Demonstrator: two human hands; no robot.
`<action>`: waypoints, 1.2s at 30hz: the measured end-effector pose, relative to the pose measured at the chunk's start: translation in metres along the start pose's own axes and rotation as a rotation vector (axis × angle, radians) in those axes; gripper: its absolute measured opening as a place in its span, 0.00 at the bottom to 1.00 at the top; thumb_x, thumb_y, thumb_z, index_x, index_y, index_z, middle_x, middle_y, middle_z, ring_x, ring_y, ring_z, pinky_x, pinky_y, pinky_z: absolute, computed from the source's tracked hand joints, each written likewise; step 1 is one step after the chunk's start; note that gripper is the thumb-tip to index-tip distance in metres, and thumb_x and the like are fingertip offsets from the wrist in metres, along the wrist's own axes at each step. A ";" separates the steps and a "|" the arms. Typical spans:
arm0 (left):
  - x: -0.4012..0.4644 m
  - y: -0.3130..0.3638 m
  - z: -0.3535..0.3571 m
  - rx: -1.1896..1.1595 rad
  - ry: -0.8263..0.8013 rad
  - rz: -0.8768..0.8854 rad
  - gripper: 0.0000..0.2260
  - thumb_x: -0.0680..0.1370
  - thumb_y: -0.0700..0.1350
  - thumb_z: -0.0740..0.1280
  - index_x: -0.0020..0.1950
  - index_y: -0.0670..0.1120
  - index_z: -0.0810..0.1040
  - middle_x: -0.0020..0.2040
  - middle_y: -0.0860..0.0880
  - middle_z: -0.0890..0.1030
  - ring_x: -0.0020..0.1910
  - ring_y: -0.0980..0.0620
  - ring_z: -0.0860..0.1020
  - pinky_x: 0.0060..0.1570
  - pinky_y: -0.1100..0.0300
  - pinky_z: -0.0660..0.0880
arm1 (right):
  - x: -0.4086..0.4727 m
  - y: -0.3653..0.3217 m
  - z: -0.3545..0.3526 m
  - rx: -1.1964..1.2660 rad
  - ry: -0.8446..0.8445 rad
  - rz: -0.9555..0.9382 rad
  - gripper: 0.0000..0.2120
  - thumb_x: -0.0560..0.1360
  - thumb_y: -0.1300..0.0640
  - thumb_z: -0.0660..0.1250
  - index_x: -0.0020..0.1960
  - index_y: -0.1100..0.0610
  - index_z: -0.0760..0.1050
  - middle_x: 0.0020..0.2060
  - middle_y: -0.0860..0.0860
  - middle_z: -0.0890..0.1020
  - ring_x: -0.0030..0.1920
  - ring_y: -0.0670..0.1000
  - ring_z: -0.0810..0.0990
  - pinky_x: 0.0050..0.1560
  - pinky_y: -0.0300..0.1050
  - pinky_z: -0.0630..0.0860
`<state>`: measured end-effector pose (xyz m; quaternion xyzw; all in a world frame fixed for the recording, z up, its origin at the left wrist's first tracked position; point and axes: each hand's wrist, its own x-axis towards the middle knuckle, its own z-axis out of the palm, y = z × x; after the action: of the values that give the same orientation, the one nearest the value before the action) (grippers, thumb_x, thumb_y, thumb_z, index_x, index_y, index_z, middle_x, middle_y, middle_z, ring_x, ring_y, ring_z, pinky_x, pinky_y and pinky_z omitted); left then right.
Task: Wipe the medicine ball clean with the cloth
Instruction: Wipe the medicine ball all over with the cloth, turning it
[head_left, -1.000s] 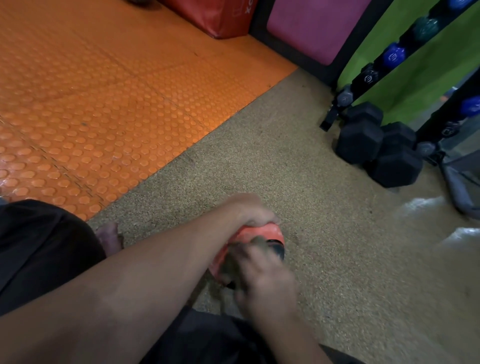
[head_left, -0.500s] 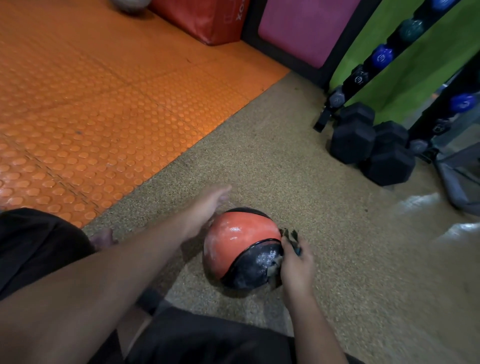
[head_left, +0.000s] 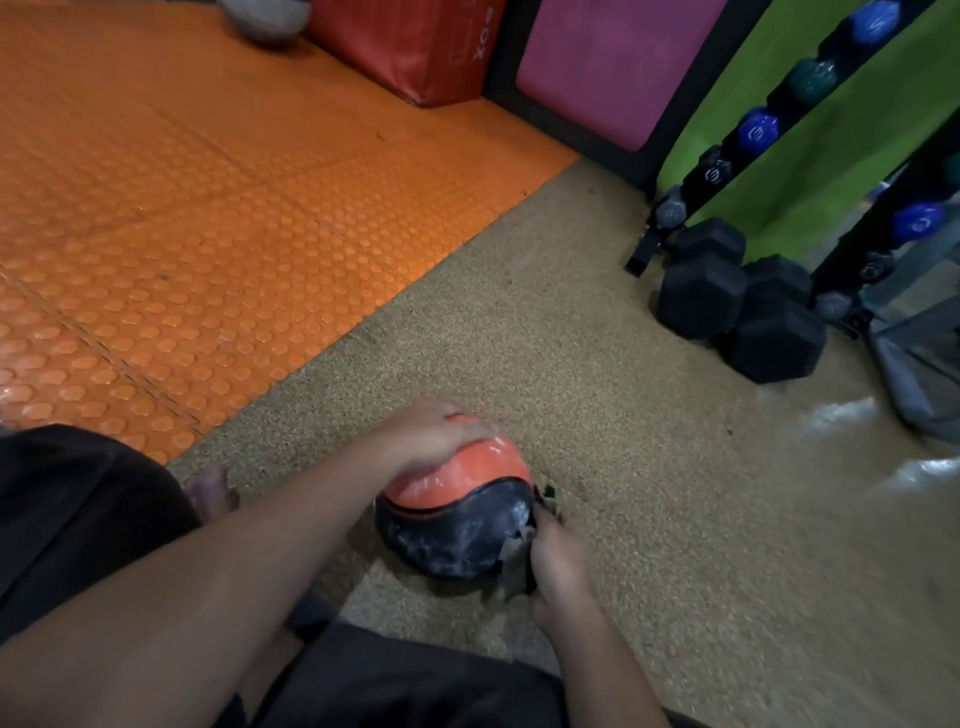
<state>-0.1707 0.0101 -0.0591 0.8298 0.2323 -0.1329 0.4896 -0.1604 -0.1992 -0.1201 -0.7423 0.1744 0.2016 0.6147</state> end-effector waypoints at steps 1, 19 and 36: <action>-0.001 -0.006 0.001 0.006 0.006 -0.009 0.31 0.74 0.75 0.65 0.74 0.63 0.75 0.75 0.49 0.74 0.69 0.38 0.75 0.60 0.44 0.73 | -0.001 -0.002 0.000 -0.122 0.044 -0.121 0.15 0.74 0.46 0.68 0.58 0.50 0.83 0.50 0.51 0.88 0.53 0.57 0.86 0.58 0.65 0.81; 0.001 -0.014 0.013 0.025 0.080 0.043 0.32 0.69 0.76 0.67 0.69 0.66 0.78 0.73 0.52 0.76 0.66 0.40 0.76 0.60 0.48 0.74 | -0.027 -0.013 -0.002 -0.293 0.279 -0.466 0.06 0.78 0.61 0.71 0.47 0.53 0.84 0.43 0.48 0.84 0.48 0.52 0.84 0.55 0.54 0.80; -0.007 -0.045 0.012 -0.114 0.144 0.122 0.39 0.61 0.80 0.65 0.69 0.66 0.79 0.73 0.54 0.77 0.66 0.45 0.78 0.68 0.46 0.75 | -0.065 -0.002 0.019 -0.377 0.283 -0.747 0.09 0.77 0.56 0.70 0.54 0.51 0.86 0.48 0.47 0.83 0.48 0.47 0.83 0.50 0.46 0.82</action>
<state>-0.1996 0.0158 -0.0955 0.8207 0.2231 -0.0296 0.5251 -0.2167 -0.1792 -0.0885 -0.8739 -0.0634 -0.1100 0.4692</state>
